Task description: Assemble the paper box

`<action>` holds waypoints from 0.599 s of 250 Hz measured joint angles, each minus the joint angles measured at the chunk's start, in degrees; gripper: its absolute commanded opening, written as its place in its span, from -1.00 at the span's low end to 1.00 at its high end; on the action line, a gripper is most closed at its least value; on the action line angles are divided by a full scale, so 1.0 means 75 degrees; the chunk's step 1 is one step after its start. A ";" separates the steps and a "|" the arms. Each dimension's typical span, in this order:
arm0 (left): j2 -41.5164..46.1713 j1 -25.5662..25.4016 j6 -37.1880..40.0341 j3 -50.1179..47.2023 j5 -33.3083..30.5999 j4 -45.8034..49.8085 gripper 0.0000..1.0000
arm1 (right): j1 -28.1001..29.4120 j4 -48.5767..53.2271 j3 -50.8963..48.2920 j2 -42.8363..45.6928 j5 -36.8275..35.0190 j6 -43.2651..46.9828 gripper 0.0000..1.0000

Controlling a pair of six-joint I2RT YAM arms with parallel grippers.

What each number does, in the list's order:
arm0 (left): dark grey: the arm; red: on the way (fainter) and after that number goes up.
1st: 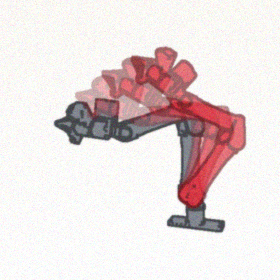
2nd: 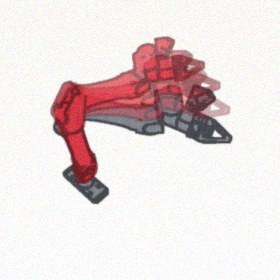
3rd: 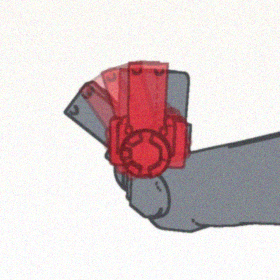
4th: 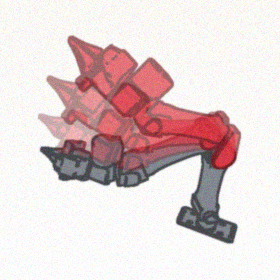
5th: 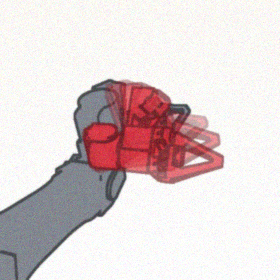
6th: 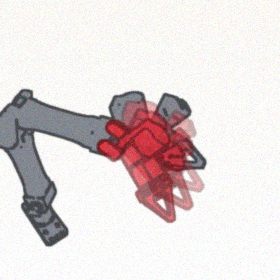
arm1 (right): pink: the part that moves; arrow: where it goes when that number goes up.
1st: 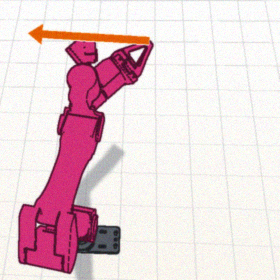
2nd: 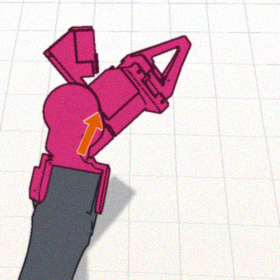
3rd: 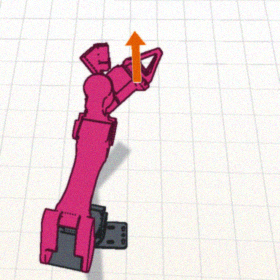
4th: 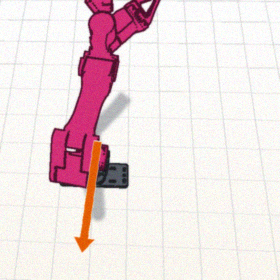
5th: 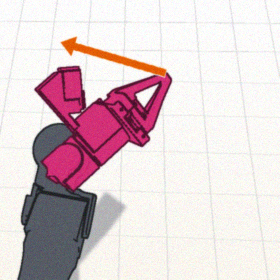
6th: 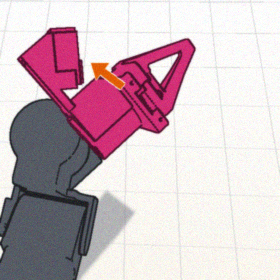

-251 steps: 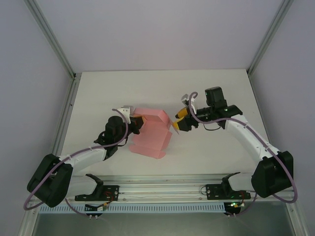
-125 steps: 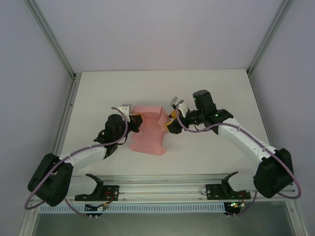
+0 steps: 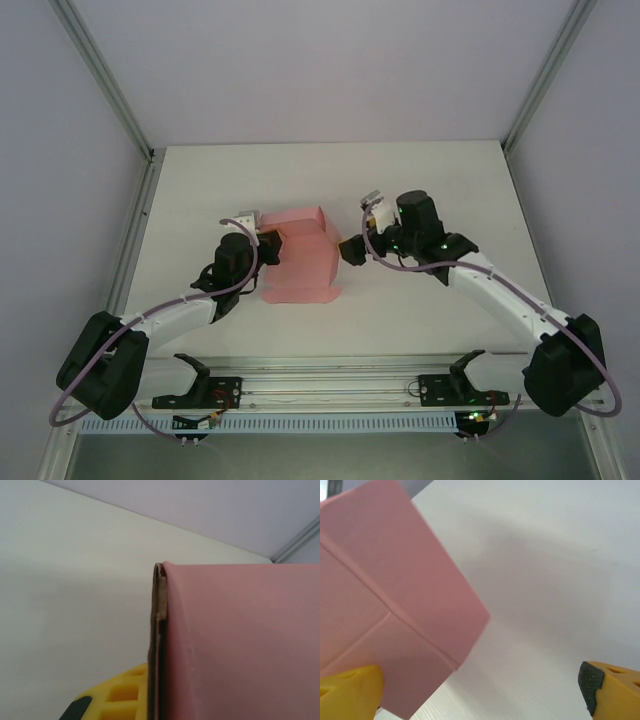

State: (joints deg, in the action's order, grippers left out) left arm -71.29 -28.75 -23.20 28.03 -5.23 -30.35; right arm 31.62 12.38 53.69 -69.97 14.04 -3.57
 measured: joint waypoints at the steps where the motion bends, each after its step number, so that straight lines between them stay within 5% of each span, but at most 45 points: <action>1: 0.0000 0.0000 0.0000 0.0000 -0.0015 0.0003 -1.00 | 0.0000 -0.0003 -0.0006 0.0015 -0.0015 -0.0035 1.00; 34: 0.0000 0.0000 -0.0207 0.0000 -0.0414 -0.0187 -1.00 | 0.0000 -0.0420 -0.0405 0.0592 -0.0286 -0.1300 1.00; 98: -0.0020 -0.0003 -0.0446 0.0000 -0.0775 -0.0833 -1.00 | 0.0000 -0.1276 -0.0638 0.0259 0.0810 -0.3107 0.48; 150: -0.0122 -0.0003 -0.0565 0.0000 -0.0799 -0.1183 -1.00 | 0.0000 -0.1859 -0.0871 -0.0047 0.1367 -0.3783 0.35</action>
State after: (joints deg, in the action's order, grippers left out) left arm -72.20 -28.77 -27.44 28.03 -11.22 -39.22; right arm 31.62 -1.56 47.16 -70.32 24.29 -31.94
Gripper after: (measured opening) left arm 0.083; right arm 0.687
